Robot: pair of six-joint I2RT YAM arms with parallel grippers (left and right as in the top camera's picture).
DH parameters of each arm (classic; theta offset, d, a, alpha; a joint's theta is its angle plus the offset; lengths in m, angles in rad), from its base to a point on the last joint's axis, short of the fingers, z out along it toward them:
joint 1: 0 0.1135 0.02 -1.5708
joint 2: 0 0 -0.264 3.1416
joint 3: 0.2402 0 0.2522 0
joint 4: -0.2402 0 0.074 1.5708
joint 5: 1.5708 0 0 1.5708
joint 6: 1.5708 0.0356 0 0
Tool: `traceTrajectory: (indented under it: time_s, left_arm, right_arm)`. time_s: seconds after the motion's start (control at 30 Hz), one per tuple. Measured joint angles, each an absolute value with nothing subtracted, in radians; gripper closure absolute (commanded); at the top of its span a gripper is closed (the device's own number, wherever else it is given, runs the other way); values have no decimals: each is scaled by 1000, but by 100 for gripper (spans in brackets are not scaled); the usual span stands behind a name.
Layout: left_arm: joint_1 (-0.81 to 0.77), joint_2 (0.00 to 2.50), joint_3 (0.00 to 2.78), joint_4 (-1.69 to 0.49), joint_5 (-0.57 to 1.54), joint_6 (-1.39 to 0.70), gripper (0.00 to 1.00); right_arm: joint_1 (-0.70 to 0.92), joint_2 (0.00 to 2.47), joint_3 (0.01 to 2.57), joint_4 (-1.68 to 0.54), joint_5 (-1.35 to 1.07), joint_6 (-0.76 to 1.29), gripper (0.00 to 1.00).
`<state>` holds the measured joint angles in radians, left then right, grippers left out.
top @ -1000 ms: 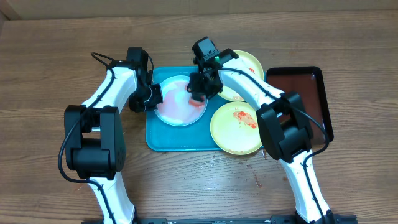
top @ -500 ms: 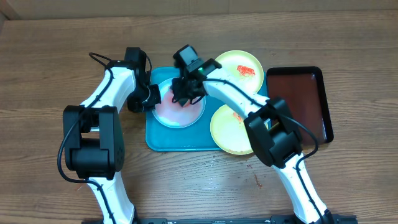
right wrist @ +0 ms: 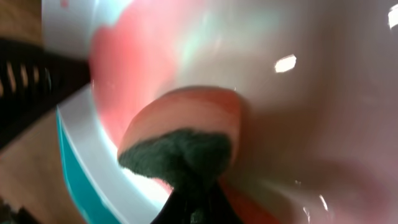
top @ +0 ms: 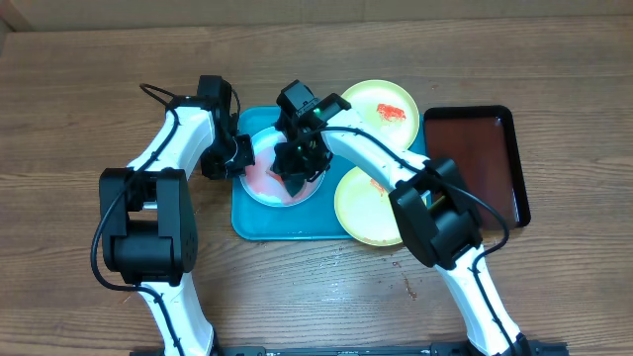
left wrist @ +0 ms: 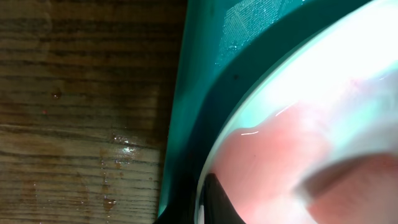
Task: Clean dirty plates on tray and stack at the side
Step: 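Scrub the white plate with the sponge while left gripper holds it, then lift the sponge back toward the dark tray with right gripper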
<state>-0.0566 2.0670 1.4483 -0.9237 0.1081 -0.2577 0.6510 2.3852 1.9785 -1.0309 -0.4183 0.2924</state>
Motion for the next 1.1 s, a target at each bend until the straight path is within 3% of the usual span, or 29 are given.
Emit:
traceTrajectory:
  time_s: [0.4,0.6,0.83,1.1]
  left_arm:
    - [-57,2046,1448,-930,100,-251,96]
    - [-59,1908,1446,-963,16,-251,96]
    - [-82,1737,1446,-1000,-171,-252,96]
    - [-232,1702,1446,-1021,-501,-255,96]
  right_arm:
    - [420,1950,1969,-1168,-439,243,96]
    - [291,1848,1969,-1205,-411,222,96]
    - [214,1849,1969,-1253,-398,205,96]
    - [205,1849,1969,-1260,-388,190,96]
